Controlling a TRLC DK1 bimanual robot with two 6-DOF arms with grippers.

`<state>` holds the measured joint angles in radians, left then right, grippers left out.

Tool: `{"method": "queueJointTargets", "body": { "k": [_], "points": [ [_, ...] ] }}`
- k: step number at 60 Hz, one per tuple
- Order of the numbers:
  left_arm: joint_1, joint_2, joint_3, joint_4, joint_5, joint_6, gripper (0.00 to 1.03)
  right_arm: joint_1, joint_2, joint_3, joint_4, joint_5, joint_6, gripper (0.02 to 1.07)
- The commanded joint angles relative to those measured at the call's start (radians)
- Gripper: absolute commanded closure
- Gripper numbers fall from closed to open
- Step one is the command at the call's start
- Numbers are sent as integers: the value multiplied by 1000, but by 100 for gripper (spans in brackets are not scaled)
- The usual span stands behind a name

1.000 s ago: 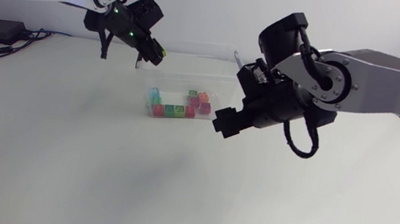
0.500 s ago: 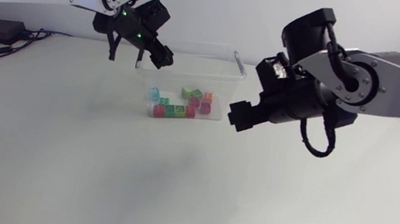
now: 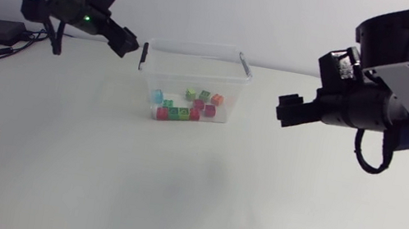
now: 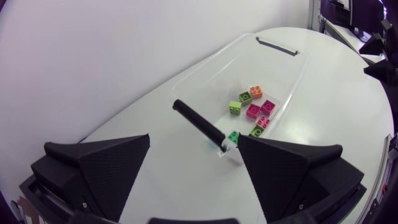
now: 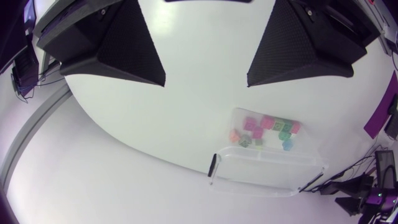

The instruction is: Place the duplo bricks in the container

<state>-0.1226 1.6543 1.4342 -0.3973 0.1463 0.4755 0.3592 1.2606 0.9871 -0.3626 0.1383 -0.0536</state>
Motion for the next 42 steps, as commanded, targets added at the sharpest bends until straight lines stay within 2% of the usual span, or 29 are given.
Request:
{"method": "queueJointTargets", "body": {
  "k": [1,14,34,42],
  "points": [
    [23,-96,-103,51,-16,-35,4,-31,-53,-56,21,23,0,9],
    [51,-261,-334,207,-70,-31,4,-106,-167,-143,48,35,-2,8],
    [144,-482,-574,290,-79,-28,4,-187,-326,-255,73,47,-49,8],
    [179,-600,-706,362,-79,6,4,-201,-402,-321,97,81,-84,8]
  ]
}}
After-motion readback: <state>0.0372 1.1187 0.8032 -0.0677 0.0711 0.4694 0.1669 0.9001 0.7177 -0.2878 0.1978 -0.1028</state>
